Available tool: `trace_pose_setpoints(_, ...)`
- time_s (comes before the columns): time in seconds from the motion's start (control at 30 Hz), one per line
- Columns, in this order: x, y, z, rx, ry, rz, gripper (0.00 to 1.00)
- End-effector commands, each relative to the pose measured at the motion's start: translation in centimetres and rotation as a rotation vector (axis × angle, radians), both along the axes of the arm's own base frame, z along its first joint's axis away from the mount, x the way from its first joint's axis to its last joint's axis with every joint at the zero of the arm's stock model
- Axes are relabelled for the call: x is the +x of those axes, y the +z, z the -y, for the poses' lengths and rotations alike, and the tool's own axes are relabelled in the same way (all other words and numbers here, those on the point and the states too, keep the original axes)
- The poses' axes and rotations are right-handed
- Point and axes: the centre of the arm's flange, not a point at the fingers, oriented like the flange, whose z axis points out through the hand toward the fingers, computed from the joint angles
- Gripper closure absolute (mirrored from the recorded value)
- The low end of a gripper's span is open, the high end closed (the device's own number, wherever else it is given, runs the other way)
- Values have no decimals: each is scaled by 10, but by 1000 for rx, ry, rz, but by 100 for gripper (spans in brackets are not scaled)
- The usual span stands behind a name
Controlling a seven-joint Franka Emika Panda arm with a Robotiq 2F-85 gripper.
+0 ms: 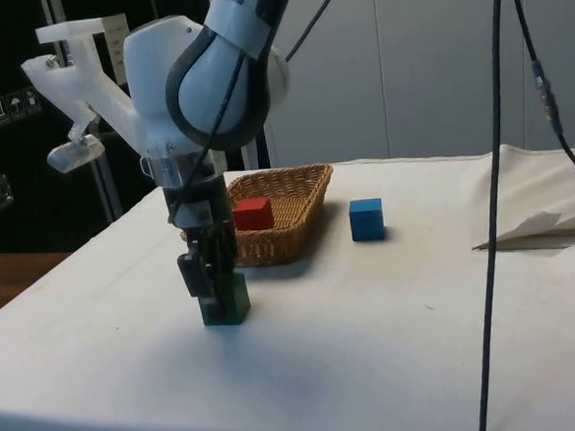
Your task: Pick up exactly two blocks and place them into the basket.
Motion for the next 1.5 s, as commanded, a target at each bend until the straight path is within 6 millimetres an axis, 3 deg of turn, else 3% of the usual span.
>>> trace_pose_setpoints(0.0,0,-1,-2,8,-4,4,98)
trace_pose_setpoints(0.3,0,2,-1,6,-10,3,98)
trace_pose_setpoints(0.5,-1,25,-1,0,-37,4,98)
trace_pose_setpoints(0.77,-4,45,3,-3,-60,7,98)
trace_pose_setpoints(0.83,-3,42,1,7,-55,11,98)
trace_pose_setpoints(1.03,-6,66,19,-4,-77,8,98)
trace_pose_setpoints(1.47,-11,99,53,-10,-85,16,98)
